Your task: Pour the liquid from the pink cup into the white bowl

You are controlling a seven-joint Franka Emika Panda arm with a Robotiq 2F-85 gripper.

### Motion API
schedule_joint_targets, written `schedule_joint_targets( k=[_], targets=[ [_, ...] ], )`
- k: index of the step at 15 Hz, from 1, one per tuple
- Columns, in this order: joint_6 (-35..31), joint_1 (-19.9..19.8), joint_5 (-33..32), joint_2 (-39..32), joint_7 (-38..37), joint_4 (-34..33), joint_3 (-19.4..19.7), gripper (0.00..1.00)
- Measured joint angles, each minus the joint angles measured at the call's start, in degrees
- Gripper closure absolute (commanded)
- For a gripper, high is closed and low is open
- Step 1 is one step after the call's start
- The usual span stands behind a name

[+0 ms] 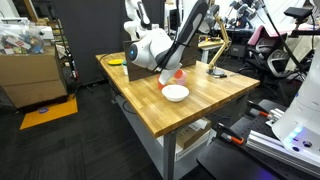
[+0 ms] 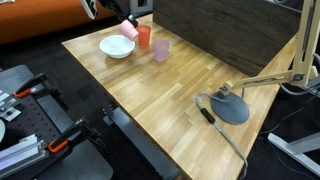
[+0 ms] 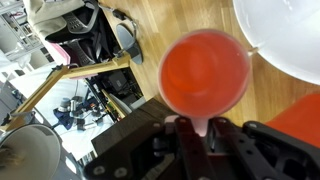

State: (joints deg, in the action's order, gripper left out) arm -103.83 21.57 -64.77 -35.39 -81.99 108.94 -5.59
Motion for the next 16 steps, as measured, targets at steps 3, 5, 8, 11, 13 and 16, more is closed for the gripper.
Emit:
schedule_joint_targets(
  k=[3, 5, 8, 11, 13, 16],
  targets=[
    [0.09, 0.00, -0.02, -0.01, 0.00, 0.00, -0.07, 0.96],
    [0.29, 0.00, -0.07, -0.01, 0.00, 0.00, -0.08, 0.96],
    [0.80, 0.00, -0.08, -0.01, 0.02, 0.00, -0.10, 0.96],
    [1.31, 0.00, -0.08, -0.01, 0.06, 0.00, -0.15, 0.96],
    [1.72, 0.00, -0.09, -0.01, 0.11, 0.00, -0.19, 0.96],
    [2.84, 0.00, -0.09, -0.01, 0.23, 0.00, -0.29, 0.96]
  ],
)
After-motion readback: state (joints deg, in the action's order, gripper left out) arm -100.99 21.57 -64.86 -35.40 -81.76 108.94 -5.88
